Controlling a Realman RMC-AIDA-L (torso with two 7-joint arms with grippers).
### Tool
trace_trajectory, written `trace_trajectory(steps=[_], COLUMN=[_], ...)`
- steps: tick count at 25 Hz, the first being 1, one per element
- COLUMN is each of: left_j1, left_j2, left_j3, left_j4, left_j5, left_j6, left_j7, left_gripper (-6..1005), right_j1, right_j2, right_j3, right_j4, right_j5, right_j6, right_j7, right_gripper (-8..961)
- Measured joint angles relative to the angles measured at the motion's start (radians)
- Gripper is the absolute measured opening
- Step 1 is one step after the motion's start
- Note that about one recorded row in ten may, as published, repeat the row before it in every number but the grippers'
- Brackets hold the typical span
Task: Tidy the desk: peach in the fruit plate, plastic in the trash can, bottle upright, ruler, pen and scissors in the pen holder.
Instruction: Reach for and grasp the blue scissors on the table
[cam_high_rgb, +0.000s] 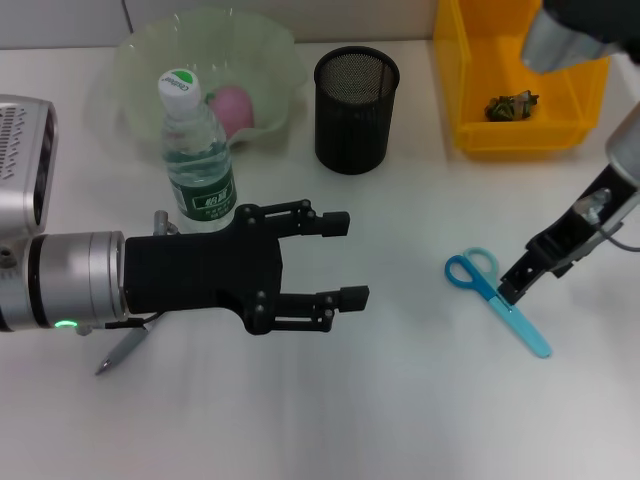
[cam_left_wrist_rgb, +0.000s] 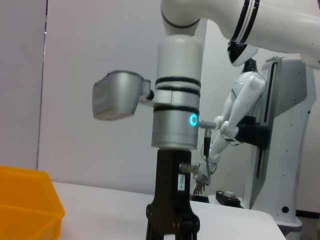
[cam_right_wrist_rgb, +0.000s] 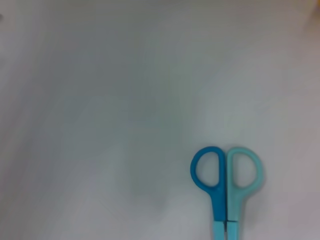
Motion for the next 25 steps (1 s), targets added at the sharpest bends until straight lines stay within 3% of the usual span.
trace_trajectory(steps=[10,25], left_j1=[-0.003,-0.013], left_j2=[-0.003,-0.003], left_j3=[0.000,0.012], left_j4=[-0.001,-0.010], left_j5=[-0.001,-0.001], left_j6=[-0.022,-0.032], left_j7=[0.027,0.027], left_gripper=[787,787], right_j1=[0.034,0.062], right_j2=[0.007,0.008], right_j3=[-0.065,-0.104], right_j4=[0.131,0.193], right_j5=[0.009,0.047], right_j6=[0.169,0.200], right_j7=[0.050,0.064], right_gripper=[777,778])
